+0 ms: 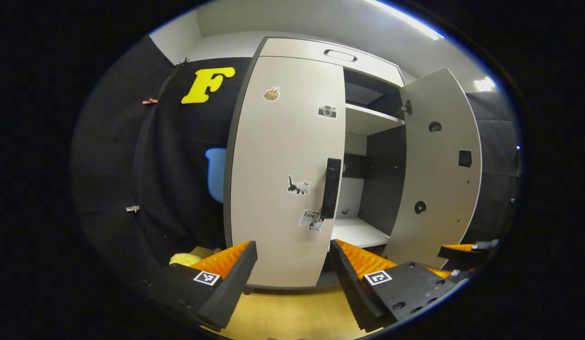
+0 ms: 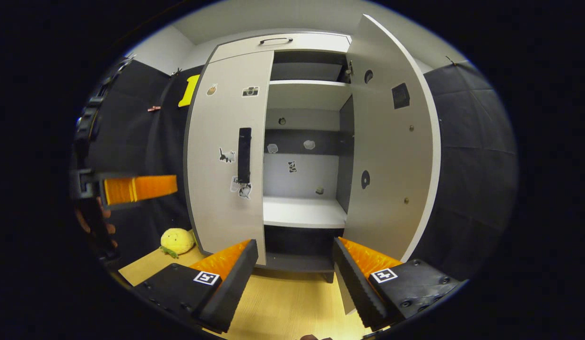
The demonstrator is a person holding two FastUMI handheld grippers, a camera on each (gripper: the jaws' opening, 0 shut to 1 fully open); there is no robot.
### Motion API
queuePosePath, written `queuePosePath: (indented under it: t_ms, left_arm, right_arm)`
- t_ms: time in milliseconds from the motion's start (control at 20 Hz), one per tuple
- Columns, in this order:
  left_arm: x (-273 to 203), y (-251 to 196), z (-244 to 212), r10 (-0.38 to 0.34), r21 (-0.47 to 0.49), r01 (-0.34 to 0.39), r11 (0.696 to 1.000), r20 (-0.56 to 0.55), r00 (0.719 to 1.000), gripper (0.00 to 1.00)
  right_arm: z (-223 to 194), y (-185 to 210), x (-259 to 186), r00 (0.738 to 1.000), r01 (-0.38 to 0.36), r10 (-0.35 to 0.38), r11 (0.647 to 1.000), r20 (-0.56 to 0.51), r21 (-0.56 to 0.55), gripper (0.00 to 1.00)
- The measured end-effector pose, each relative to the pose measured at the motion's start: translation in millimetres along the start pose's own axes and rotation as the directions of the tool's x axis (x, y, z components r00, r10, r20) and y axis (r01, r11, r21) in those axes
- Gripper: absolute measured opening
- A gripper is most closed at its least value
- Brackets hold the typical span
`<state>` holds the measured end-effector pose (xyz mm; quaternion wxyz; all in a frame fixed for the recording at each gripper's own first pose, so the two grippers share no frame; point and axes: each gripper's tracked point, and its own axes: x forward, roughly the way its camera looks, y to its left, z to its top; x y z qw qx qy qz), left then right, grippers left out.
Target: Open the right door of the double-door shoe cabinet with the right hand, and open the left door with the left hand.
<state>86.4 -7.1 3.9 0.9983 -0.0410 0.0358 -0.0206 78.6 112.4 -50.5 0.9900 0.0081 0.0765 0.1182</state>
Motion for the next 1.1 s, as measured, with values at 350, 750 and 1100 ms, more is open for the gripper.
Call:
queuePosePath:
  t_ms: [350, 750, 1100]
  left_arm:
    - [84.9, -32.9, 43.6, -0.026, 0.055, 0.024, 0.998, 0.032, 0.999, 0.95]
    - [150.6, -62.7, 49.9, -0.041, 0.067, 0.043, 0.997, -0.025, 0.999, 0.85]
    - [172.7, -63.3, 50.8, 0.003, 0.065, 0.000, 0.998, -0.048, 0.999, 0.58]
  right_arm:
    - [-32.4, -3.7, 1.5, 0.999, -0.037, 0.038, 0.999, -0.035, 0.018, 0.98]
    - [-46.2, 6.2, 4.9, 0.991, -0.118, 0.118, 0.993, -0.059, 0.007, 0.98]
    - [-56.3, -4.8, 9.8, 0.988, -0.120, 0.121, 0.993, -0.091, 0.020, 0.98]
